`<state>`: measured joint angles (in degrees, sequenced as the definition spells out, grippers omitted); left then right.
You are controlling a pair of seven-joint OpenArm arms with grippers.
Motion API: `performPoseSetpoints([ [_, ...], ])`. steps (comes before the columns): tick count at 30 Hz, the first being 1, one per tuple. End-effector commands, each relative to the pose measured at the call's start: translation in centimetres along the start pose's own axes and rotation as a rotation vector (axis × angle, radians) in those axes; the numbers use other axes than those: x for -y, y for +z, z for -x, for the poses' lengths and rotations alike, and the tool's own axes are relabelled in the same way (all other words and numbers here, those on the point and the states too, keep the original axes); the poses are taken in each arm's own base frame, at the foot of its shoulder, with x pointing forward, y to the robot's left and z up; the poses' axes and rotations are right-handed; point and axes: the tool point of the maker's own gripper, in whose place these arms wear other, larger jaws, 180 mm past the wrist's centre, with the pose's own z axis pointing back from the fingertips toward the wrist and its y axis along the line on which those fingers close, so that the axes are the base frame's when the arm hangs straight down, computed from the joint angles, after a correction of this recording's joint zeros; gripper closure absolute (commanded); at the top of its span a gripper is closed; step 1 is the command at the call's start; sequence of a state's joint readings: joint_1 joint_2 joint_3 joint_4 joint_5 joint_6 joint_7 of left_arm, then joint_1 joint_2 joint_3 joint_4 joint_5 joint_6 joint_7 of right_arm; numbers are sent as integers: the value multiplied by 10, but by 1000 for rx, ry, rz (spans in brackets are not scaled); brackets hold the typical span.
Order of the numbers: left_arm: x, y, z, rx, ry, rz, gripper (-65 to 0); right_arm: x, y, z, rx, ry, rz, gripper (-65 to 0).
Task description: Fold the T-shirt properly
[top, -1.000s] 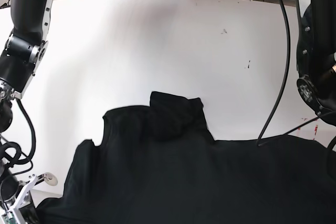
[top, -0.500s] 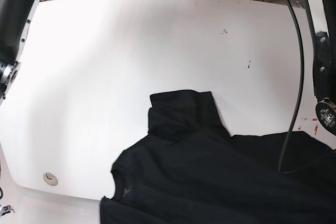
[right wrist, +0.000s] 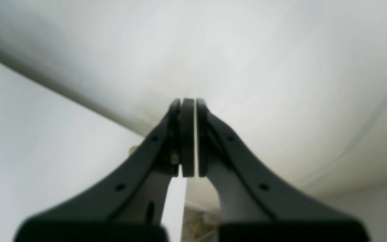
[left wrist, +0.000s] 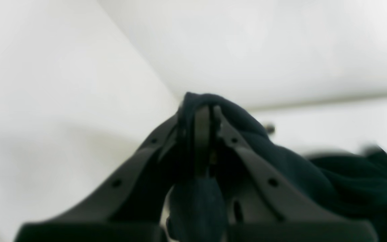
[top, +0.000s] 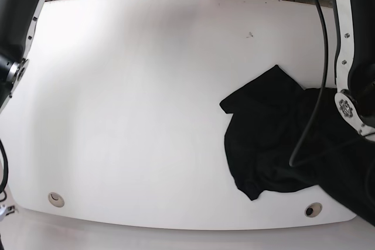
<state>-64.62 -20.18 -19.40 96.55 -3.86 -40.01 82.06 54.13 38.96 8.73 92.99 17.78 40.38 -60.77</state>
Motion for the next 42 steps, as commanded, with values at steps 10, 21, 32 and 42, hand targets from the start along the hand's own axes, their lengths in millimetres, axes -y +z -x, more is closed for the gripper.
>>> performPoseSetpoints([
  [10, 22, 7, 21, 9, -67, -3, 0, -33, -2, 59, -66, -117, -40, 0],
  [21, 23, 6, 22, 6, -69, 1, 0, -47, -5, 69, -81, -139, -67, 0],
  [32, 40, -1, 56, -72, -93, 36, 0, -86, -13, 90, -110, -199, -139, 0],
  [42, 34, 8, 92, -138, -128, 2, 0, -135, -20, 98, -122, -252, -229, 0],
])
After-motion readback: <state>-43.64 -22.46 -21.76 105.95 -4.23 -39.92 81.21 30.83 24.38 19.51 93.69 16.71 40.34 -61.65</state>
